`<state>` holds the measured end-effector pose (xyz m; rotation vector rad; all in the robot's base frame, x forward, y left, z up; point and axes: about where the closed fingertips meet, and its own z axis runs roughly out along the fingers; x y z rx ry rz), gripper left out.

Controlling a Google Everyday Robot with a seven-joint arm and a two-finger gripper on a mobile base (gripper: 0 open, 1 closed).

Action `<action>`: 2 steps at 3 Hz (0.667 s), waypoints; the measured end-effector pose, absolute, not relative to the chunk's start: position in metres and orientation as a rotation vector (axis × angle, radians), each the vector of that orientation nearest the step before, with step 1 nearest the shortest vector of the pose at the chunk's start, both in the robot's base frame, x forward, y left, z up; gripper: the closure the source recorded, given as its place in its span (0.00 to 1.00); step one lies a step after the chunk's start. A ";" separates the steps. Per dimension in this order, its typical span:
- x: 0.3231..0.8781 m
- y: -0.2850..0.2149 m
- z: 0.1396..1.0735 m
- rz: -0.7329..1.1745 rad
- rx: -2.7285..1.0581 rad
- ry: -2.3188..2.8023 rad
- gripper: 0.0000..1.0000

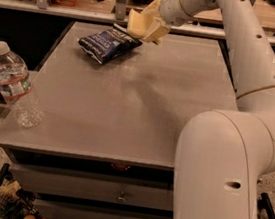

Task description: Move sponge near blue chip bag

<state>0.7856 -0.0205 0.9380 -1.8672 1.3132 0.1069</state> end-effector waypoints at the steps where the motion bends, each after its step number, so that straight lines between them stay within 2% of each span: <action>1: 0.792 -0.014 0.935 0.113 -1.860 1.298 1.00; 2: 0.794 -0.005 0.932 0.131 -1.866 1.279 1.00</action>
Offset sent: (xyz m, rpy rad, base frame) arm 0.0191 0.0166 0.0023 0.0334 -0.0114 0.0443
